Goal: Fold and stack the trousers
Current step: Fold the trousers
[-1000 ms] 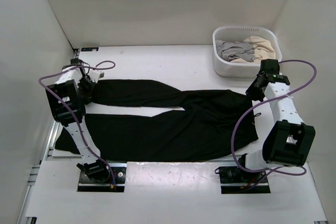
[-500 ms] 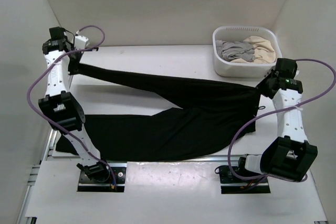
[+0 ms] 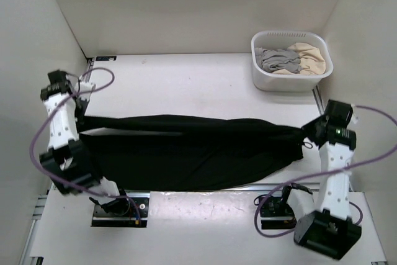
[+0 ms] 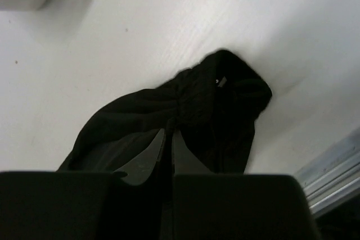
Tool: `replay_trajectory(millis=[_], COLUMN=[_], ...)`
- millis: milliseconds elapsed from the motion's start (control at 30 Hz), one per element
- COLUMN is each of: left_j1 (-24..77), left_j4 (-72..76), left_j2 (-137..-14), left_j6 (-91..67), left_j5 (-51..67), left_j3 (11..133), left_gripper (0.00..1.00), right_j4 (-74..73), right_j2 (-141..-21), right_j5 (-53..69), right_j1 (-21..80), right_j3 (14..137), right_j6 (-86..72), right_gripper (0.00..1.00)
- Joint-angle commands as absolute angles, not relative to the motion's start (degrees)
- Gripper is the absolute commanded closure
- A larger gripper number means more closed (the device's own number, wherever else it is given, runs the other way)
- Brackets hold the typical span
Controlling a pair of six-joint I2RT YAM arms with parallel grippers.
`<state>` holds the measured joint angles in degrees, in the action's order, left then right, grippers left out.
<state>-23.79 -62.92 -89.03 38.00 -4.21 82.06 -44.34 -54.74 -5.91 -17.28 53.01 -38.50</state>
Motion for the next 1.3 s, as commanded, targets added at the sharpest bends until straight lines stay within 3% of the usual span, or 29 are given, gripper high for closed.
replay_trajectory(millis=[0, 133, 467, 733, 933, 967, 1033, 1067, 1133, 1267], left_j1=[-27.5, -29.7, -36.4, -40.9, -42.1, -42.1, -42.1, -42.1, -42.1, -44.1], left_j4=[-57.5, -50.9, -46.3, -44.9, -44.9, -44.9, -44.9, -44.9, -43.4, -42.2], left_j2=[-79.3, -73.0, -67.3, -69.4, -70.6, -69.9, -69.9, -69.4, -69.3, -70.4], left_j6=[42.0, 43.3, 48.8, 51.0, 51.6, 52.2, 52.2, 52.7, 52.7, 52.0], left_j5=[-10.5, -10.7, -10.7, -10.2, -8.1, -8.1, -8.7, -9.4, -11.9, -14.5], left_j3=[70.7, 53.7, 41.3, 48.9, 46.0, 44.9, 42.1, 41.1, 38.9, 40.0], left_gripper=[0.86, 0.86, 0.86, 0.86, 0.81, 0.77, 0.72, 0.67, 0.58, 0.5], right_j4=[-51.7, -54.9, -63.8, -71.8, -72.8, -72.3, -70.5, -70.5, -71.0, -71.5], right_j2=[-48.4, -46.7, -45.3, -40.2, -40.2, -40.2, -40.2, -40.7, -41.4, -43.0], right_j5=[-7.7, -9.2, -16.1, -22.4, -19.8, -19.2, -17.9, -17.9, -18.7, -20.4], right_j1=[-17.9, -17.9, -17.9, -17.9, -17.9, -17.9, -17.9, -17.9, -17.9, -17.9], right_j3=[48.2, 41.4, 38.2, 47.4, 41.9, 39.6, 37.7, 37.7, 38.7, 42.8], right_j6=[-45.1, -46.5, -52.0, -54.3, -52.9, -53.4, -53.4, -53.4, -54.0, -52.0], right_gripper=[1.0, 1.0, 1.0, 1.0, 0.99, 0.95, 0.77, 0.41, 0.12, 0.07])
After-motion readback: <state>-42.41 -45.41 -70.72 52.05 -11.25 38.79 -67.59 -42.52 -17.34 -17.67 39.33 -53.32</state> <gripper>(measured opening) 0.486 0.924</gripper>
